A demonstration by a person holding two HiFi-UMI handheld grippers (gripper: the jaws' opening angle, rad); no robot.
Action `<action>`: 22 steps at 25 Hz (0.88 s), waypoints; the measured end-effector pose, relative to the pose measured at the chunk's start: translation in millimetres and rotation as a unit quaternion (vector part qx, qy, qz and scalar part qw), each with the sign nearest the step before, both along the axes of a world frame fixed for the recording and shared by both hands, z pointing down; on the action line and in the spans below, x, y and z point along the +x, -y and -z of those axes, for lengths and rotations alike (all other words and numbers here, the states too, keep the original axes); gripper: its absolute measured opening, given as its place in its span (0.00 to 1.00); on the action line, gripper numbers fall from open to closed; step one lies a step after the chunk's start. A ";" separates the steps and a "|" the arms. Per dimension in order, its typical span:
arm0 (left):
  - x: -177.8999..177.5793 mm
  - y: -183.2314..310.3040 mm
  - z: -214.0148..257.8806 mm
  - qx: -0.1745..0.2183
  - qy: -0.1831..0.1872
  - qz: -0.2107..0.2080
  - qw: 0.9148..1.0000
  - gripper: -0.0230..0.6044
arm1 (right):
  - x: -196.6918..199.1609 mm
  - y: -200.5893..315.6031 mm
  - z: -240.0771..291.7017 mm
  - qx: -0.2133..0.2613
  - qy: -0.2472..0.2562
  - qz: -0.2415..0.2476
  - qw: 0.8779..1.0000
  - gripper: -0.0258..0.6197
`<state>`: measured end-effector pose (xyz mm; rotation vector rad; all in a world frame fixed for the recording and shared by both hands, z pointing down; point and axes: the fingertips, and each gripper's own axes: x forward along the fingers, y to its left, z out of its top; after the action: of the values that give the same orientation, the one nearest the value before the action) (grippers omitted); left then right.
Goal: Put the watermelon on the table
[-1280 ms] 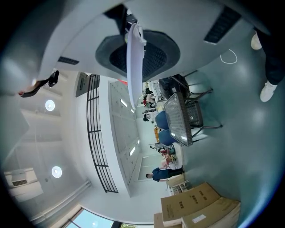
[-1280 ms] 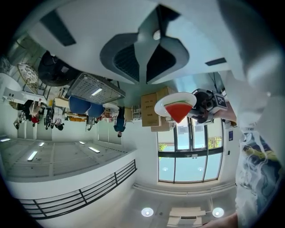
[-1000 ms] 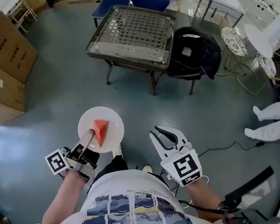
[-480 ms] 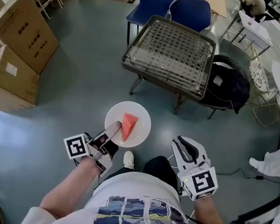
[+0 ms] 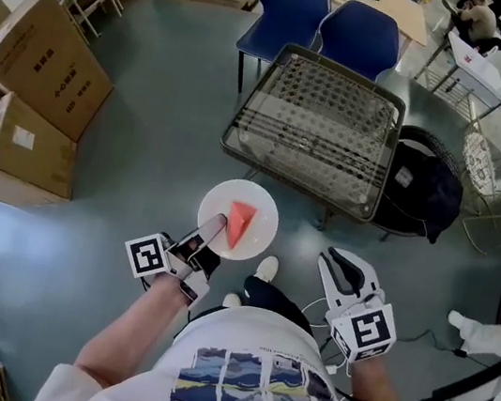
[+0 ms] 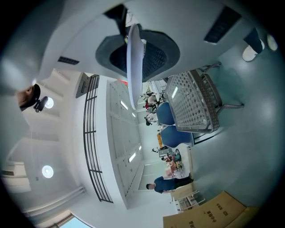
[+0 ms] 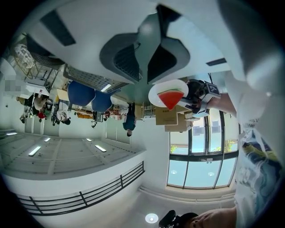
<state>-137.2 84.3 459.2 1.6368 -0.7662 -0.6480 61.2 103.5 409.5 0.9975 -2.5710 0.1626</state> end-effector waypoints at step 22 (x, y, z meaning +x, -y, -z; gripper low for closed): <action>3.8 378.9 -136.6 -0.046 0.070 -0.048 0.995 0.08 | 55.6 258.3 -25.2 -0.041 -0.004 -0.128 0.991 0.12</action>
<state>-133.4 -294.6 595.8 1.6354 -0.8005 -0.4266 116.8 -154.8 434.6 1.2904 -2.3992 0.3278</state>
